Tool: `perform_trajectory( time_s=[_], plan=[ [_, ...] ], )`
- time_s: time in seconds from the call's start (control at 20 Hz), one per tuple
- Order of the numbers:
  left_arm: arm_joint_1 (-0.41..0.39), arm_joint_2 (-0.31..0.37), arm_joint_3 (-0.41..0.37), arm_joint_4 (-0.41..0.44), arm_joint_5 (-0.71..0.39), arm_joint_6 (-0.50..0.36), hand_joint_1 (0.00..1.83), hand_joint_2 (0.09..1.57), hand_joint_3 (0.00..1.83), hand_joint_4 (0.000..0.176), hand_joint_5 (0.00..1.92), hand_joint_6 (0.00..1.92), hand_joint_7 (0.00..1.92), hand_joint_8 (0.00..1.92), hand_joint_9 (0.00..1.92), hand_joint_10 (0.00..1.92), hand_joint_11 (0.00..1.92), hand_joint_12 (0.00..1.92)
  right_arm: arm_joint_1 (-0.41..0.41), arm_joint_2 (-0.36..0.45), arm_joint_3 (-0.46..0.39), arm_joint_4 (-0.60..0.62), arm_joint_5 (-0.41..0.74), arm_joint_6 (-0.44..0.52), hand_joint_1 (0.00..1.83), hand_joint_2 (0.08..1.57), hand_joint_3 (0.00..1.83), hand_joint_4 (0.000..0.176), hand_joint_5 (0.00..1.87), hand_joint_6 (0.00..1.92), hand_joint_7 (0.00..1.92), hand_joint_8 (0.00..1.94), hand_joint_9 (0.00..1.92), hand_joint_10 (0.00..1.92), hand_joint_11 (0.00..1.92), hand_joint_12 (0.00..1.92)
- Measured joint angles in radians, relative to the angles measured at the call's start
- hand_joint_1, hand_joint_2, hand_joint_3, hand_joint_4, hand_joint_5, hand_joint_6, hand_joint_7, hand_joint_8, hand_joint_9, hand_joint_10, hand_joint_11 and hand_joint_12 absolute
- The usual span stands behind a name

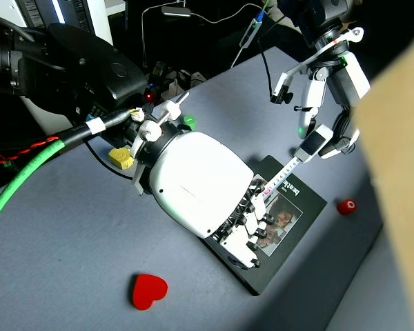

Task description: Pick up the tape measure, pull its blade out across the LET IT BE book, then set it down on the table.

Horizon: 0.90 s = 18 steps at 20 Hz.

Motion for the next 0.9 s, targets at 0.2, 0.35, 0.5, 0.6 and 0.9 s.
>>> perform_trajectory(
  time_s=[0.2, 0.35, 0.5, 0.6, 0.9],
  plan=[
    [0.0, 0.0, 0.0, 0.0, 0.0, -0.003, 1.38, 1.1, 0.0, 0.0, 1.0, 0.72, 1.04, 0.94, 0.91, 1.27, 0.87, 1.15, 0.0, 0.0, 0.0, 0.0, 0.0, 0.002, 1.04, 1.15, 0.0, 0.0, 0.76, 0.01, 0.85, 0.01, 0.81, 0.06, 0.31, 1.25],
    [0.0, 0.0, 0.0, 0.0, 0.001, -0.007, 1.38, 1.1, 0.0, 0.0, 1.02, 0.7, 1.03, 0.95, 0.9, 1.28, 0.86, 1.15, 0.0, 0.0, 0.006, 0.0, -0.001, 0.002, 1.04, 1.15, 0.0, 0.0, 0.76, 0.01, 0.85, 0.0, 0.81, 0.06, 0.31, 1.25],
    [0.0, 0.0, 0.009, 0.019, 0.034, -0.008, 1.38, 1.1, 0.0, 0.0, 1.0, 0.72, 1.04, 0.95, 0.9, 1.29, 0.87, 1.15, 0.0, 0.0, 0.008, 0.0, 0.001, 0.005, 1.04, 1.15, 0.0, 0.0, 0.76, 0.01, 0.85, 0.0, 0.81, 0.06, 0.31, 1.25],
    [0.0, -0.001, 0.015, 0.021, 0.04, -0.01, 1.38, 1.09, 0.0, 0.0, 1.01, 0.72, 1.05, 0.91, 0.91, 1.28, 0.88, 1.15, 0.0, -0.001, 0.01, 0.0, 0.0, 0.006, 1.04, 1.15, 0.0, 0.0, 0.76, 0.01, 0.85, 0.01, 0.82, 0.06, 0.31, 1.25],
    [0.0, -0.003, 0.026, 0.04, 0.06, -0.01, 1.38, 1.1, 0.0, 0.0, 1.0, 0.72, 1.02, 0.96, 0.91, 1.28, 0.87, 1.15, 0.0, -0.001, 0.011, 0.0, 0.001, 0.006, 1.04, 1.15, 0.0, 0.0, 0.78, 0.01, 0.86, 0.01, 0.82, 0.06, 0.31, 1.25]
  ],
)
